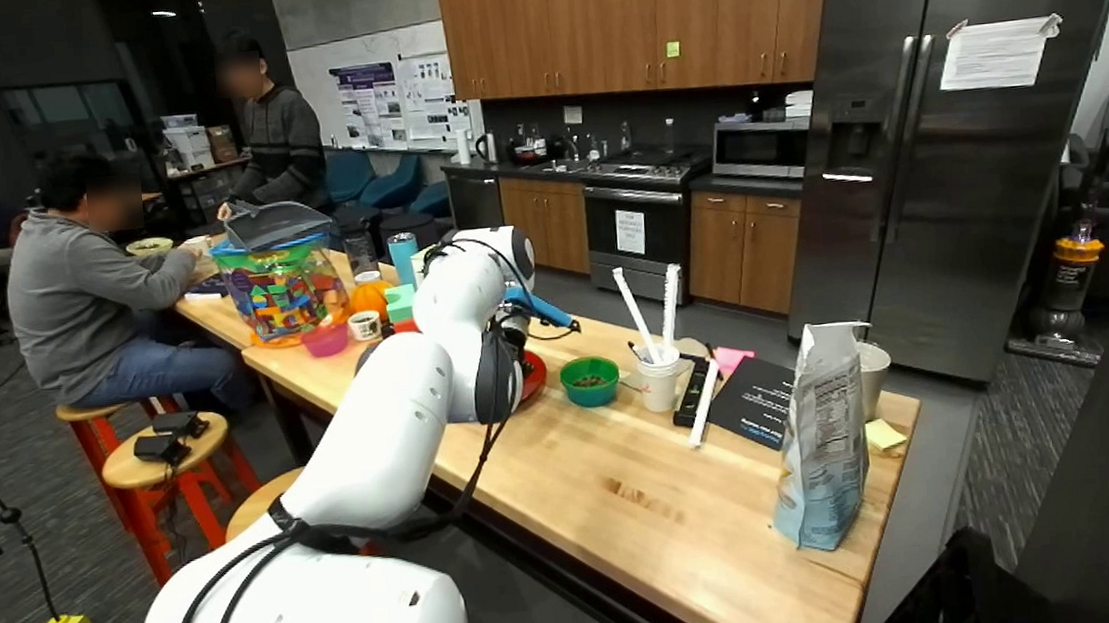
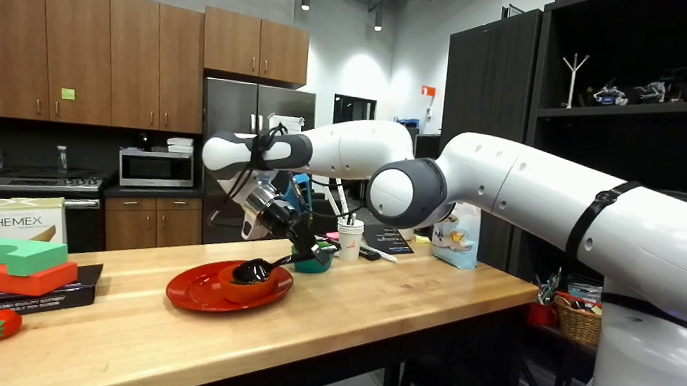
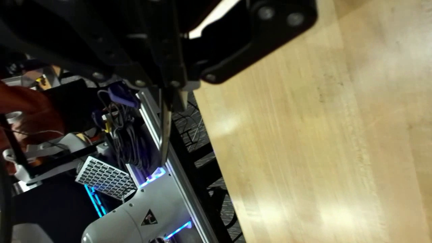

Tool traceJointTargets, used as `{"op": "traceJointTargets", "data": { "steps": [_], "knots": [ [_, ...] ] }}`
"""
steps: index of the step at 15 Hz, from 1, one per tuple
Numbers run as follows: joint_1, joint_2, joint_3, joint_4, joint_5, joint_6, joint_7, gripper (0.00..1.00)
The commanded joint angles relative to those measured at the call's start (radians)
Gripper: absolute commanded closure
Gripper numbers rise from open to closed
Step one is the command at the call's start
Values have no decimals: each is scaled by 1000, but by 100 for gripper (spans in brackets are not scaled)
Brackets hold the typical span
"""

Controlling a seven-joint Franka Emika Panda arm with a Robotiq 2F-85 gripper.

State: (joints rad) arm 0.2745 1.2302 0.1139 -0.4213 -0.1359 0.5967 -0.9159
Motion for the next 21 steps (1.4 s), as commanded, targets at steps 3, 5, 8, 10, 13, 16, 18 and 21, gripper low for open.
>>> {"op": "traceJointTargets", "data": {
  "steps": [3,5,8,10,13,16,18,21],
  "knots": [
    [-26,22,29,56,39,-149,-56,99],
    [-28,-21,8,-28,17,-92,-54,99],
    [-40,-11,10,-31,33,-87,-41,99],
    [-40,43,16,61,25,-135,-46,99],
    [-55,-11,6,-27,29,-91,-41,99],
    [-52,-29,-6,-18,3,-79,-44,99],
    [-44,-42,-18,-14,-22,-62,-48,99],
    [-32,-62,-31,-14,-69,-20,-55,99]
  ]
}}
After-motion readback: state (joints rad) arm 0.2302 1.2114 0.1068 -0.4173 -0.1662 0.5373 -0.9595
